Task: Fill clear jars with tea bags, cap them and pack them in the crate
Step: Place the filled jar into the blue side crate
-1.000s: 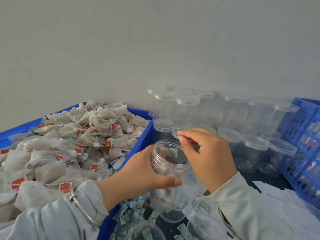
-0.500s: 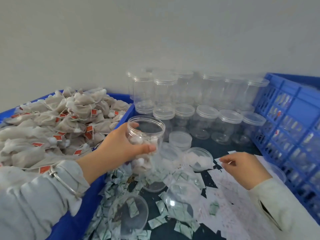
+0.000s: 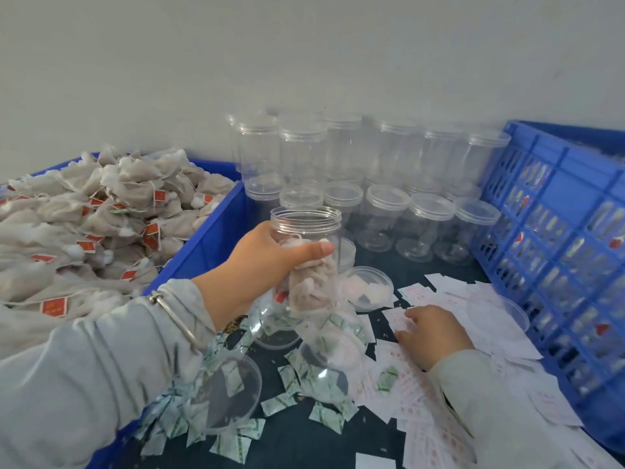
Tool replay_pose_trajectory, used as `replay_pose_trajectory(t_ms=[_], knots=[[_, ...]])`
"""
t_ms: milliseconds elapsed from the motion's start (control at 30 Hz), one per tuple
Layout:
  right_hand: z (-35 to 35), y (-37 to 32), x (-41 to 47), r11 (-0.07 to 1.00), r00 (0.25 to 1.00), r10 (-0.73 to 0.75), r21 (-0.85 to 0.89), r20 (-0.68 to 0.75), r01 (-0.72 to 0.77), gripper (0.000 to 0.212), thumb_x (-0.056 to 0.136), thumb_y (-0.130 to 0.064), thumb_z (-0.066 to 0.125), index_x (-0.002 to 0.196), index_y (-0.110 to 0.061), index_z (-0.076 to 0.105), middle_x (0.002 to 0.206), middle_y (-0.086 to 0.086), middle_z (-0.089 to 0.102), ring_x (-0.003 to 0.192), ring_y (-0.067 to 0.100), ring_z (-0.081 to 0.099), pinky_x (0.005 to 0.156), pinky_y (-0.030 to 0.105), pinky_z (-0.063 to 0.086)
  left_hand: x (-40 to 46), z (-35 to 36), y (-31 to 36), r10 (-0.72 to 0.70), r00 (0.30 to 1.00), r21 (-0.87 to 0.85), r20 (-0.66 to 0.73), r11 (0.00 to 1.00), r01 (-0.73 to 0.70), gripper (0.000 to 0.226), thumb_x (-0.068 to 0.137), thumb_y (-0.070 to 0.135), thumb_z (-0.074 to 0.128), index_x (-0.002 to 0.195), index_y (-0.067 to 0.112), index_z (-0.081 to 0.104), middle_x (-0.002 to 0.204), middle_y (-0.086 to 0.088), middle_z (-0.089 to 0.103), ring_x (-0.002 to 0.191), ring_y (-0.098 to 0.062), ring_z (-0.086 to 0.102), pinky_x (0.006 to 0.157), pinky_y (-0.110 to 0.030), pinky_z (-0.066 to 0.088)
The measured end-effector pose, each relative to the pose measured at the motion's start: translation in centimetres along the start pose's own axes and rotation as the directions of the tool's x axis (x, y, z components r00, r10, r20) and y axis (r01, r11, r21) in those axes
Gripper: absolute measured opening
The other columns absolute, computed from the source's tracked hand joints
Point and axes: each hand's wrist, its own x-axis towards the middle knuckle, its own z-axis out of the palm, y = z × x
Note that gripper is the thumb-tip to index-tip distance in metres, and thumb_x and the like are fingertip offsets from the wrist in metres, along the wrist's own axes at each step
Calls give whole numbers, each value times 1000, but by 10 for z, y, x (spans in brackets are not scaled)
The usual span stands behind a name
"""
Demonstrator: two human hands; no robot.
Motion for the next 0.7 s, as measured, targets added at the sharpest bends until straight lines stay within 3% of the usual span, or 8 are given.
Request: replay_pose_trajectory(t_ms=[67, 167, 233, 300, 400, 567, 700], knots=[[1, 3, 2, 1000, 1000, 6, -20, -16, -7, 29, 90, -21, 54, 117, -17, 66, 120, 2, 63, 110, 21, 58, 87, 25, 44, 2, 6, -3, -8, 1000, -1, 30, 1000, 8, 53, 52, 61, 77, 92, 28, 68, 73, 0, 72, 49, -13, 61, 58, -32, 54], [3, 7, 2, 999, 999, 10, -33, -38, -11, 20, 89, -18, 52, 94, -12, 70, 97, 6, 66, 99, 25, 61, 78, 25, 44, 5, 11, -10, -26, 998, 25, 51, 999, 25, 54, 52, 58, 79, 98, 32, 66, 85, 9, 73, 71, -9, 69, 59, -23, 56], [4, 8, 2, 998, 999, -12, -60, -46, 9, 20, 91, -29, 54, 94, -16, 69, 104, 4, 66, 102, 23, 59, 82, 25, 44, 5, 15, -12, -39, 997, 21, 66, 999, 38, 64, 48, 59, 80, 104, 34, 64, 90, 13, 72, 76, -1, 68, 53, -14, 52], [6, 9, 3, 994, 997, -50, -99, -56, 44, 20, 92, -35, 54, 89, -20, 66, 107, 4, 67, 103, 23, 57, 81, 24, 42, 4, 16, -15, -53, 996, 35, 71, 998, 51, 74, 40, 63, 78, 106, 34, 62, 92, 13, 72, 78, -3, 68, 59, -17, 56], [8, 7, 1, 998, 994, -47, -54, -103, 41, 26, 91, -32, 56, 110, -19, 68, 115, 3, 66, 111, 24, 54, 86, 27, 43, 3, 17, -17, -44, 994, 46, 96, 998, 40, 64, 45, 62, 80, 100, 36, 62, 89, 13, 72, 81, -11, 70, 71, -33, 58], [8, 7, -3, 999, 991, -52, -19, -127, 50, 23, 91, -24, 55, 103, -12, 70, 105, 6, 70, 99, 26, 60, 82, 29, 46, 1, 17, -19, -27, 990, 36, 138, 999, 23, 53, 50, 62, 80, 97, 41, 63, 90, 17, 72, 83, -9, 69, 75, -34, 56], [9, 10, -4, 991, 991, -2, 135, -137, 21, 41, 89, -9, 51, 127, -20, 59, 118, 3, 66, 107, 24, 58, 87, 27, 44, -1, 18, -18, -17, 988, 19, 152, 1000, 14, 51, 50, 63, 79, 95, 44, 65, 92, 15, 73, 87, -12, 70, 81, -39, 56]])
